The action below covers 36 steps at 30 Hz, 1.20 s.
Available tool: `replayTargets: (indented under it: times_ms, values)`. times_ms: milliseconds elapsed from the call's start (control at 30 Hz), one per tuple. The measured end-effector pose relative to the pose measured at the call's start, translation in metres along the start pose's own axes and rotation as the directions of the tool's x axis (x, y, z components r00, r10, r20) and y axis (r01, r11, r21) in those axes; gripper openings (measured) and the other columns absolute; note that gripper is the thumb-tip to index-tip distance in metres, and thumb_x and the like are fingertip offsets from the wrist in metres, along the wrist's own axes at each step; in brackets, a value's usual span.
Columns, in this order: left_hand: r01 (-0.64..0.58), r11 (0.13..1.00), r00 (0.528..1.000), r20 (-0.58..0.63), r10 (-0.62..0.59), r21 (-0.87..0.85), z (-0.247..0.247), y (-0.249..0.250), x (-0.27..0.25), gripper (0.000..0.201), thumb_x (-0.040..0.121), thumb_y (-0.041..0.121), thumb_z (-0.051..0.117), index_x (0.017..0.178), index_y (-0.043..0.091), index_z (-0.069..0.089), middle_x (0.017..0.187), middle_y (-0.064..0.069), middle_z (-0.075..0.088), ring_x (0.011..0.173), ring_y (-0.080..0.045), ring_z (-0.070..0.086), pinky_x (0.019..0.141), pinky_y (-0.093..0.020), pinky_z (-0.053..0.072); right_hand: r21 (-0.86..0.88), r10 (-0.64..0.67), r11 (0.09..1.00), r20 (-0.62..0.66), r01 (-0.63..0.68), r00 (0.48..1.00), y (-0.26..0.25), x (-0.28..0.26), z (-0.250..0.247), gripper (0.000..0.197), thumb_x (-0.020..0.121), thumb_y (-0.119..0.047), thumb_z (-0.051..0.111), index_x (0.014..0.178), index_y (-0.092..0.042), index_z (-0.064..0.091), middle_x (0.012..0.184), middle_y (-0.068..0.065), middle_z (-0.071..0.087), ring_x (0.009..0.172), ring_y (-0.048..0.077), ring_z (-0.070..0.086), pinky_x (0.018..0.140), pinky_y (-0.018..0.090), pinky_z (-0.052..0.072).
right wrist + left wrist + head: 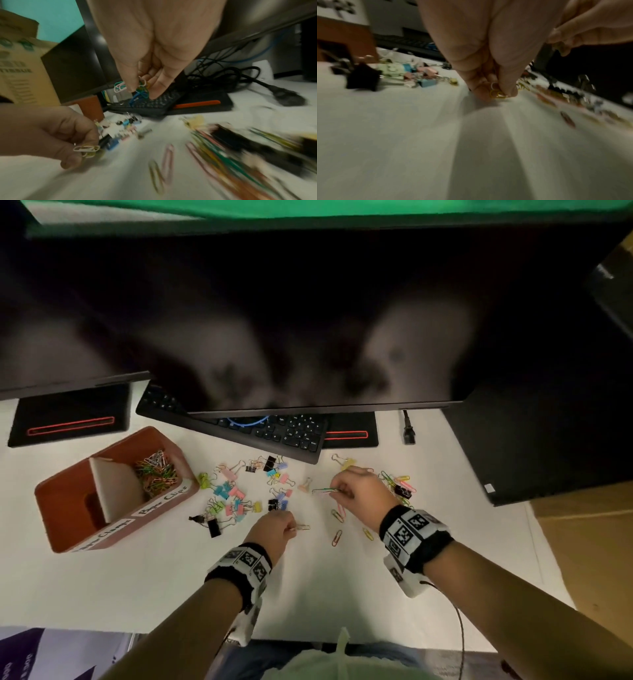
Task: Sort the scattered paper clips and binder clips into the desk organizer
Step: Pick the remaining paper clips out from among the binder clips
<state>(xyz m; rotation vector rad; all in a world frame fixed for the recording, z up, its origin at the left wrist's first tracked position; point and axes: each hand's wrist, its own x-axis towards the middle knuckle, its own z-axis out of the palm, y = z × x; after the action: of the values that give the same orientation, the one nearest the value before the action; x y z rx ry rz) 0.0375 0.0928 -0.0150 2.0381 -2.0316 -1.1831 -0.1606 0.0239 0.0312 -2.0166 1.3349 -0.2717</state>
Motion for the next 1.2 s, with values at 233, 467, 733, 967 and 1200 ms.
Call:
replayTargets:
  times_ms: [233,467,733,967,1200]
  values:
    - [-0.096,0.969,0.958,-0.287,0.027,-0.227,-0.098,-0.039,-0.041,0.004,0.083,0.013,0.066,0.082,0.014,0.062,0.066,0.01,0.055,0.058,-0.002,0.049,0.057,-0.009,0.037,0.081,-0.192,0.977,-0.058,0.196,0.98,-0.108,0.068,0.017,0.012,0.084,-0.018,0.065,0.095,-0.012,0.064,0.092,0.005,0.059,0.076,0.013,0.053,0.074,0.029,0.048]
    - [0.165,0.957,0.855,-0.45,-0.259,-0.237,-0.191,-0.122,-0.057,0.011,0.082,0.019,0.067,0.089,0.012,0.063,0.085,-0.002,0.068,0.081,-0.019,0.061,0.078,-0.029,0.048,0.127,-0.242,0.962,-0.026,0.243,0.97,-0.21,0.127,0.074,0.014,0.084,-0.015,0.064,0.097,-0.012,0.063,0.099,0.006,0.059,0.08,0.019,0.055,0.079,0.03,0.046]
    - [0.236,0.943,0.902,-0.308,-0.302,-0.232,-0.2,-0.146,-0.049,0.041,0.083,0.022,0.066,0.122,0.014,0.057,0.121,-0.003,0.063,0.109,-0.015,0.059,0.097,-0.028,0.045,0.199,-0.096,0.978,0.14,0.067,0.985,-0.223,0.139,0.107,0.037,0.086,-0.033,0.062,0.118,-0.018,0.052,0.111,0.005,0.062,0.095,0.018,0.062,0.084,0.032,0.053]
    - [-0.058,0.962,0.959,-0.281,-0.02,-0.266,-0.176,-0.084,-0.039,0.025,0.084,0.016,0.064,0.109,0.017,0.06,0.099,0.004,0.066,0.091,-0.009,0.061,0.082,-0.022,0.049,0.087,0.016,0.996,0.079,-0.022,0.997,-0.112,0.066,0.066,0.024,0.084,-0.031,0.064,0.106,-0.022,0.06,0.097,-0.007,0.057,0.073,0.016,0.059,0.073,0.03,0.05]
    - [-0.17,0.962,0.985,-0.031,0.167,-0.212,-0.095,-0.01,0.002,0.038,0.08,0.022,0.068,0.116,0.025,0.054,0.107,0.002,0.057,0.082,-0.009,0.059,0.076,-0.021,0.05,-0.015,0.387,0.922,0.091,-0.387,0.918,0.011,-0.034,0.025,0.037,0.079,-0.029,0.07,0.114,-0.023,0.058,0.101,-0.006,0.055,0.08,0.009,0.055,0.08,0.03,0.051]
